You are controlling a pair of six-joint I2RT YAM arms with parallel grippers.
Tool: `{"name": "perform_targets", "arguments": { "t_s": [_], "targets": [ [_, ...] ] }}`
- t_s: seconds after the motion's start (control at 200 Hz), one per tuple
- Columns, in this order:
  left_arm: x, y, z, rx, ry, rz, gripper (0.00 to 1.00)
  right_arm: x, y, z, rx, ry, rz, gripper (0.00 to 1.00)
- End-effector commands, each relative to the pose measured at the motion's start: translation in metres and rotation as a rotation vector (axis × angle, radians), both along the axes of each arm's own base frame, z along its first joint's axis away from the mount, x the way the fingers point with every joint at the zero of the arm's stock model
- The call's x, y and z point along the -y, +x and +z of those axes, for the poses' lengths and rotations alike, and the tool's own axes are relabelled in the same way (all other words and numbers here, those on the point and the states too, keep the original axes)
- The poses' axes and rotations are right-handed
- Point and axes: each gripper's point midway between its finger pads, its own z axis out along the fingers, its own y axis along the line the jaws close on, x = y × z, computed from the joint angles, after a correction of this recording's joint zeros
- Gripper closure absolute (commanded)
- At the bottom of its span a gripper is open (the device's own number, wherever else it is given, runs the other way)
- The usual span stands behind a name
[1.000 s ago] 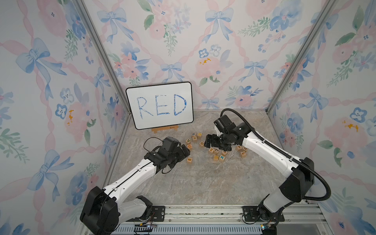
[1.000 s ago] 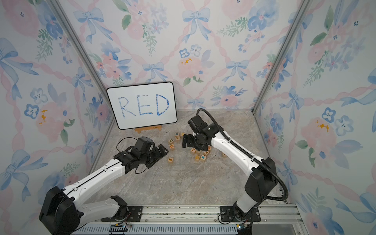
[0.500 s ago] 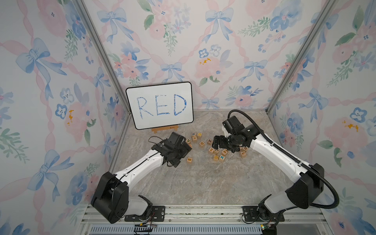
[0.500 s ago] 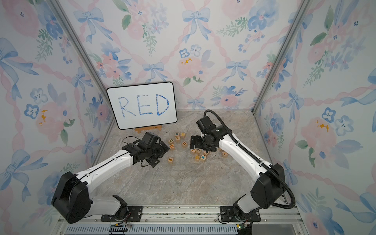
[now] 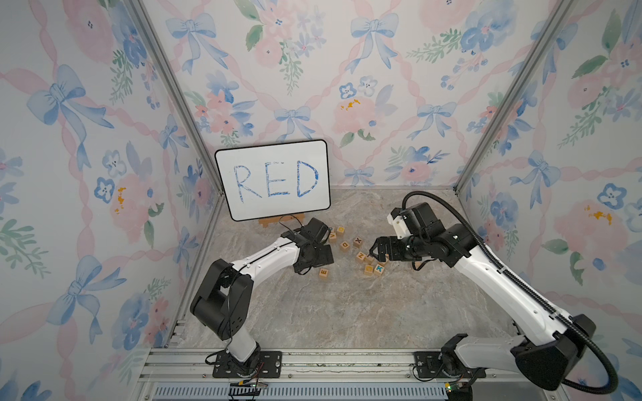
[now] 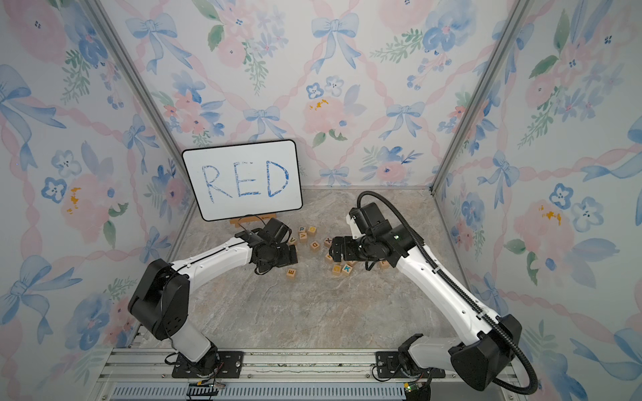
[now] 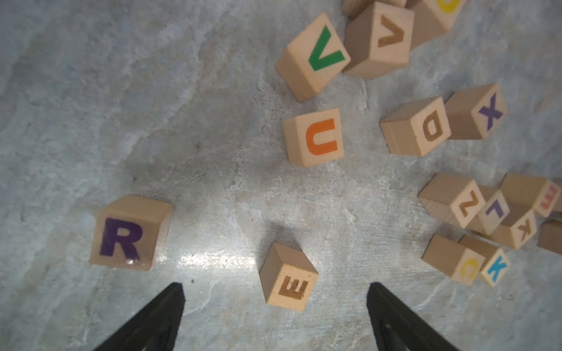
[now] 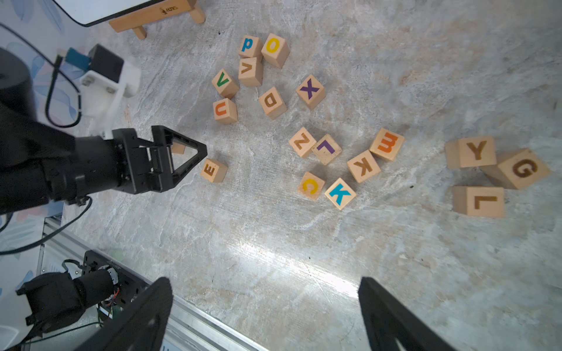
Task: Assemble the uppercase word "red" with letter blocks
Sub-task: Adjust the letter block at the center of the board.
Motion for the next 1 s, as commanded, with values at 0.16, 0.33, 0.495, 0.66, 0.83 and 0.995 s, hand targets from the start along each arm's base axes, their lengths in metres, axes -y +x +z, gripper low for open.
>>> {"name": "perform_targets", "arguments": {
  "t_s": [0.16,0.33,0.495,0.66,0.83,0.995],
  "targets": [
    [0.014,-0.007,-0.020,-0.032,0.223,-0.270,0.24,0.012,-0.011,-0.012,-0.039,-0.037,0.007,0.03],
    [0.013,-0.011,-0.032,-0.067,0.329,-0.317,0.35,0.014,-0.008,-0.011,-0.034,-0.033,-0.005,0.03],
    [0.010,-0.012,-0.041,-0.087,0.349,-0.324,0.34,0.017,-0.006,-0.011,-0.035,-0.031,-0.015,0.03],
    [0.016,-0.007,-0.044,-0.090,0.343,-0.336,0.37,0.020,-0.003,-0.013,-0.039,-0.023,-0.034,0.03],
    [0.024,-0.005,-0.050,-0.107,0.331,-0.369,0.48,0.025,-0.001,-0.014,-0.043,-0.018,-0.055,0.03],
    [0.022,-0.007,-0.056,-0.125,0.336,-0.376,0.48,0.028,0.001,-0.013,-0.040,-0.017,-0.067,0.03]
  ]
}}
